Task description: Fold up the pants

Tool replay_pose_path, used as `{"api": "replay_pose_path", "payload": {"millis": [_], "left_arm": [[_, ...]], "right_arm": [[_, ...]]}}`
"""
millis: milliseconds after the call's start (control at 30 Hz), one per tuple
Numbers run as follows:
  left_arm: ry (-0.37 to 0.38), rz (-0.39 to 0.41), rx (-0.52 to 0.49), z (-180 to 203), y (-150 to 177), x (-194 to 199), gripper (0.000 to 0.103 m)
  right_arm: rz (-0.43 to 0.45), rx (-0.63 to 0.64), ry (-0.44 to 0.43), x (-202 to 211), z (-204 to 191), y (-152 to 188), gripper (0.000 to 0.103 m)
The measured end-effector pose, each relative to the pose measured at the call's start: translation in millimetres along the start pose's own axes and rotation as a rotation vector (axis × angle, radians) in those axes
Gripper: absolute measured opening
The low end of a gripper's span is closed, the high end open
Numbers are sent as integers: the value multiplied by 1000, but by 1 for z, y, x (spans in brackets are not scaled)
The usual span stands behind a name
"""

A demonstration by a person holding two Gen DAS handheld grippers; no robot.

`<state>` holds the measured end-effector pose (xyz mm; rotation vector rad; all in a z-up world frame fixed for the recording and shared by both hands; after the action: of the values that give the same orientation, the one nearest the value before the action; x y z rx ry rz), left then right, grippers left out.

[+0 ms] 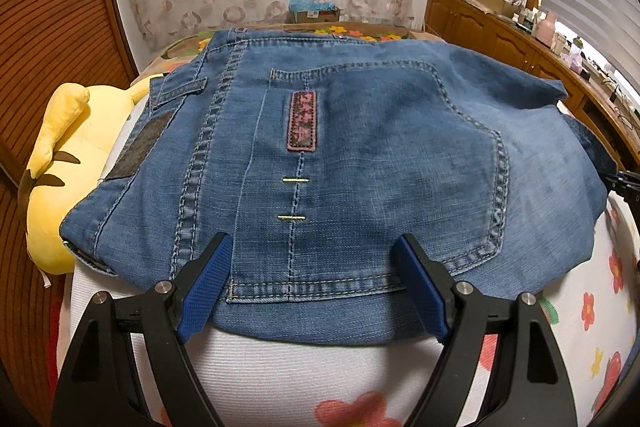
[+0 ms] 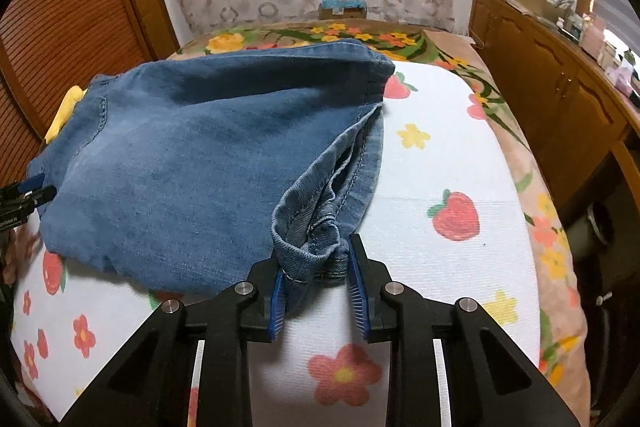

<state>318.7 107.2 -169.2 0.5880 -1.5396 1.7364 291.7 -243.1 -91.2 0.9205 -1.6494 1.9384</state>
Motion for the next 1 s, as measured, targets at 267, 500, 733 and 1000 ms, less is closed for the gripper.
{"api": "replay_pose_path", "payload": {"millis": [267,500,733,1000], "left_arm": [[-23,94,55,-31,-10,48,79],[-125,100,195,-105,-9,62,66],[-158,65,285,-128,4,51,66],[-138,61,286,-125,3,44,46]], "right_arm": [[22,16,11,1,-1,4,28],[28,24,14,5,-2,4,28],[29,29,14,6,-2,4,28],[30,32,12,6,-1,3,28]]}}
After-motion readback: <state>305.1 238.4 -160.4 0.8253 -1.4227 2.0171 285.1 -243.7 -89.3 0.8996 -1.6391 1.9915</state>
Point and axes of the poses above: each gripper's, at about its wrist camera, not at the fingertips, and x roughly against the way its jaws point, z to its right, y to its underside, the point moved 7 cm from there along -x, roughly the way its jaws point, and after that the axes turned 11 degrees about y, right-handed, at the moved point
